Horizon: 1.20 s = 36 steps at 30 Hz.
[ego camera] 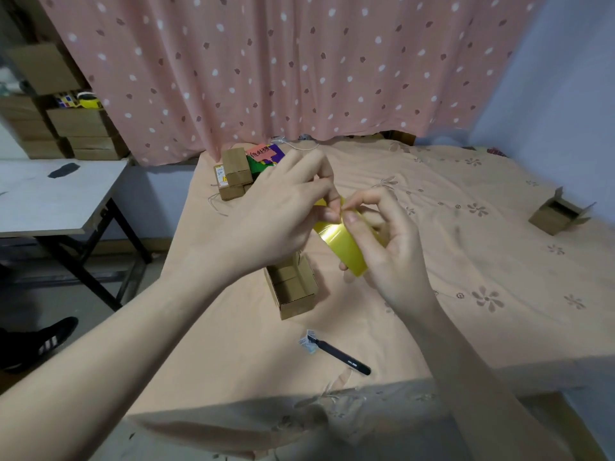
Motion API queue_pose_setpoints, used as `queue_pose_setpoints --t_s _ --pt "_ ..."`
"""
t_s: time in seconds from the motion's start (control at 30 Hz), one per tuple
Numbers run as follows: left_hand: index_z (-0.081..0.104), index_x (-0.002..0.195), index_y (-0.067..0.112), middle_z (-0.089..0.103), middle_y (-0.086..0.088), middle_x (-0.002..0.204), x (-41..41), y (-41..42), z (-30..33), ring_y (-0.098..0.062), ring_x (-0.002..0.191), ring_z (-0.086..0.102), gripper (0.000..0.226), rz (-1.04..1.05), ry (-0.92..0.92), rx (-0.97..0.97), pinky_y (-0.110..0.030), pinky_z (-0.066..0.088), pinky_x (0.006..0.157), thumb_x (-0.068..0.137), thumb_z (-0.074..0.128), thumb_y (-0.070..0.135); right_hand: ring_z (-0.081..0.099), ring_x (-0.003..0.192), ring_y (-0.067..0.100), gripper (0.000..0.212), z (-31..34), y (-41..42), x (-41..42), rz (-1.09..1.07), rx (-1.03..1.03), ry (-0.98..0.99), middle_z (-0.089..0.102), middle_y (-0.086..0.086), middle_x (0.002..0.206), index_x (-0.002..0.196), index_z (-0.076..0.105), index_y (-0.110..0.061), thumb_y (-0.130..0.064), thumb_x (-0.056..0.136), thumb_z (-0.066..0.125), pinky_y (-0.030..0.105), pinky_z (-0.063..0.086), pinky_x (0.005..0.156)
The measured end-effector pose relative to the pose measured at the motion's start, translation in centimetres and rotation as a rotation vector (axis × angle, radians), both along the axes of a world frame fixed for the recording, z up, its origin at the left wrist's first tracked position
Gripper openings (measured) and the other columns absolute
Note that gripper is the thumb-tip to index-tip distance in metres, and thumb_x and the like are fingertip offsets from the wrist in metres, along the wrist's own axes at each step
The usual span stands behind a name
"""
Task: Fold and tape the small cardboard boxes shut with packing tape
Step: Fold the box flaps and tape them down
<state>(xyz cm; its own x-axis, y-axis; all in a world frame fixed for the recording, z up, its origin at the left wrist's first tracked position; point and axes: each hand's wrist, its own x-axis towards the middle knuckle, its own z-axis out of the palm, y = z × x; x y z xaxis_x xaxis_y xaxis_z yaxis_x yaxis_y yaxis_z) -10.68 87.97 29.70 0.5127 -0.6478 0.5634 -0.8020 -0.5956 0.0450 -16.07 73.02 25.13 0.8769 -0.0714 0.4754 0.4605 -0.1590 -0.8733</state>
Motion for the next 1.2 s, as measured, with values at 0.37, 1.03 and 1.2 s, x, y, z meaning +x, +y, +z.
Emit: queue_pose_setpoints --t_s 0.37,1.03,1.2 --pt "0.058 0.079 0.000 0.061 -0.015 0.087 0.6 -0.2 -1.0 -0.029 0.081 0.055 0.024 -0.036 0.090 -0.078 -0.028 0.027 0.068 0.079 0.034 0.004 0.060 0.061 0.029 0.014 -0.8 1.2 1.8 -0.131 0.022 0.051 0.065 -0.001 0.077 0.085 0.055 -0.035 -0.022 0.091 0.054 0.043 0.052 0.047" --pt "0.062 0.113 0.026 0.053 -0.009 0.097 3.4 1.7 -1.3 -0.007 0.086 0.046 0.026 -0.108 0.647 -0.523 -0.021 0.038 0.076 0.096 0.051 0.009 0.050 0.054 0.033 0.012 -0.3 0.1 3.2 -0.131 0.009 0.048 0.058 -0.005 0.066 0.082 0.056 -0.028 -0.020 0.090 0.057 0.033 0.038 0.046" --pt "0.069 0.100 0.023 0.060 -0.002 0.102 2.9 1.8 -1.8 -0.006 0.088 0.051 0.018 -0.129 0.670 -0.464 -0.017 0.037 0.069 0.087 0.065 0.012 0.053 0.048 0.016 0.013 0.0 0.0 3.1 -0.088 0.069 0.065 0.059 -0.001 0.063 0.081 0.058 -0.029 -0.019 0.089 0.058 0.018 0.039 0.042"
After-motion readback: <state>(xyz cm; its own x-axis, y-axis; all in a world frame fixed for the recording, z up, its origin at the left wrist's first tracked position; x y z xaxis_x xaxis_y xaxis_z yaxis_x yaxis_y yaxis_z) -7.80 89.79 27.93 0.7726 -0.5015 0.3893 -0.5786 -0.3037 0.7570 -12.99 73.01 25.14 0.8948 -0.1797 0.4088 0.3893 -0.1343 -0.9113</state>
